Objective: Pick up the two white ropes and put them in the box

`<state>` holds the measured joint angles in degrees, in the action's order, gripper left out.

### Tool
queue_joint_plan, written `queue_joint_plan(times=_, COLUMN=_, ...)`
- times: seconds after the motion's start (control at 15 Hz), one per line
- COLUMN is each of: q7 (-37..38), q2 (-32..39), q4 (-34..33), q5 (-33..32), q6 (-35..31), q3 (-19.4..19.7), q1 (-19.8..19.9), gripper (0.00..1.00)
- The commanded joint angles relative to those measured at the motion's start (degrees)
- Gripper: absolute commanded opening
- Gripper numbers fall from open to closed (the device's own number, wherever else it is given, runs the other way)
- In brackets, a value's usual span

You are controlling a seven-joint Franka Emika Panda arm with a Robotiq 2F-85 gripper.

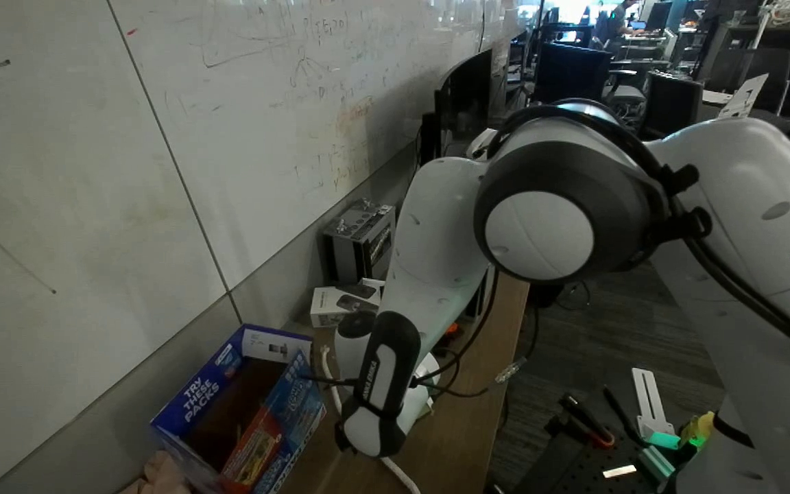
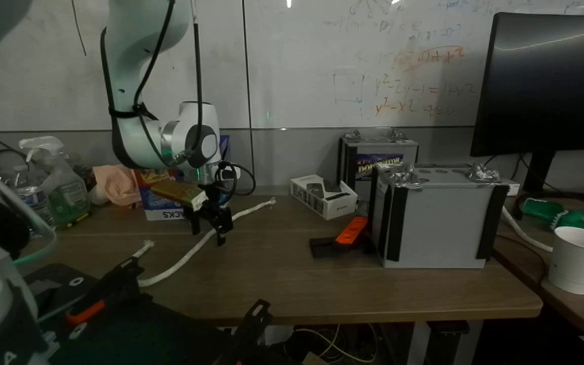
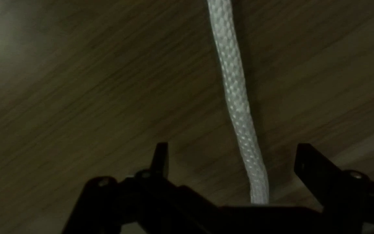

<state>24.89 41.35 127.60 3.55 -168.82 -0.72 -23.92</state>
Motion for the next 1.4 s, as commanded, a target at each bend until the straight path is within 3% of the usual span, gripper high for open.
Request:
queue_joint_plan(times=0.0, q7=1.47, q2=0.57, q4=-0.93, q5=1.26, q6=-1.41, q3=2.28, q1=-2.73, gripper=1.00)
queue_joint_plan(times=0.47, q7=2.72, q2=0.89, q4=-1.13, q5=1.27, q6=-1.68, q3=3.81, q1=-4.26, gripper=1.00)
queue_joint_plan(times=0.53, q7=2.72, q2=0.97, q4=-1.20, q5=1.29, q6=-1.60, q3=3.79, q1=-4.19, gripper=0.81)
queue_joint_plan(times=1.07, q7=3.07, q2=1.01, q4=-1.54, q5=1.18, q6=-1.00, q3=4.24, q1=-4.43, gripper=0.18)
queue_joint_plan(times=1.33, q7=1.35, q2=-0.66, q4=-1.02, q5=1.56, q6=0.65, q3=2.39, q1=-1.93, gripper=0.09)
